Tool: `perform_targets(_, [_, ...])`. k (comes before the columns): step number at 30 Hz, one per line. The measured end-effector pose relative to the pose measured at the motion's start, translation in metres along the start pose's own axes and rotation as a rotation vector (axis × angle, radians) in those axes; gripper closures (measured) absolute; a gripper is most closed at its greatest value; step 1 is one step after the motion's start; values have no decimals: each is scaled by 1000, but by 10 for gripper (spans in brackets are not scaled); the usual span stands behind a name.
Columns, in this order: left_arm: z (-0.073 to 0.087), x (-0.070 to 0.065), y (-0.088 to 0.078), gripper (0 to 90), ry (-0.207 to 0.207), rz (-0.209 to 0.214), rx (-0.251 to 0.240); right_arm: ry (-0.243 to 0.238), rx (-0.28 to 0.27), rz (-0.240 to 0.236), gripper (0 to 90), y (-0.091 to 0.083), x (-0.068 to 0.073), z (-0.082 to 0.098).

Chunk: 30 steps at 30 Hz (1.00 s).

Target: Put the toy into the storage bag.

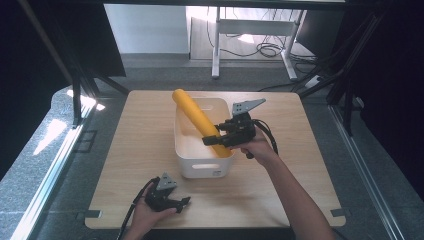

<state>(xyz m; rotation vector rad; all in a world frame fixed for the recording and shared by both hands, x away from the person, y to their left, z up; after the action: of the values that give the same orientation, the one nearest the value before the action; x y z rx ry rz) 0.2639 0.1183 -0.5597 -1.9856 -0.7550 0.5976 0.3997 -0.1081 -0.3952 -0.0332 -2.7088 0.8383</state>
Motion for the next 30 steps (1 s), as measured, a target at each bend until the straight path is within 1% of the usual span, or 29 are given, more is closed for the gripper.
perform_targets(3, [0,0,0,233,0,0,0,-12,-2,20,461,-1,0,1])
perform_targets(7, [0,0,0,233,0,0,1,-11,-12,66,406,-3,2,0])
perform_targets(9, [0,0,-1,232,-2,-2,0,-10,-37,94,385,-6,5,-1])
perform_targets(10, [0,0,-1,232,-3,-1,-1,-12,-66,114,366,-10,8,-1])
perform_targets(14, [0,0,-1,232,-13,2,-9,-31,-110,161,321,-22,18,-1])
perform_targets(15, [0,0,-1,232,-12,1,-8,-34,-114,174,316,-24,20,-1])
perform_targets(16, [0,0,-1,232,-13,2,-8,-40,-110,209,313,-28,22,1])
perform_targets(17, [0,0,-1,232,-11,0,-6,-44,-104,225,312,-29,23,2])
perform_targets(18, [0,0,-1,232,-13,1,-8,-49,-102,243,312,-31,24,4])
perform_targets(19, [0,0,-1,232,-13,1,-9,-49,-108,252,313,-33,25,6])
perform_targets(20, [0,0,-2,232,-8,-1,-9,-44,-113,261,315,-35,25,9])
perform_targets(23, [0,2,-3,232,-10,-5,-10,-35,-123,292,332,-43,26,18])
perform_targets(25, [0,3,-4,232,-21,-5,-14,-24,-130,309,353,-49,27,25])
perform_targets(26, [0,4,-4,232,-16,-5,-14,-12,-140,332,360,-53,27,31])
perform_targets(28, [1,4,-5,232,-22,-6,-15,4,-154,362,379,-61,27,42])
perform_targets(30, [1,5,-6,232,-20,-8,-16,20,-157,399,383,-67,27,55])
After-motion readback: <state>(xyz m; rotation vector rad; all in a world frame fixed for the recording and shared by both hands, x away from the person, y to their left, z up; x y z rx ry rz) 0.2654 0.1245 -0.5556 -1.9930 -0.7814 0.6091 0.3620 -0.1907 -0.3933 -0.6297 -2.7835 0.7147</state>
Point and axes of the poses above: each handheld gripper's, and its own axes: y roughly forward along the jaws, z roughly out of its underside, x roughly to its left, the point moved 3 cm from there along y, roughly forward along the jaws, and after that the axes turned 15 degrees about x, right-handed, at the moved point
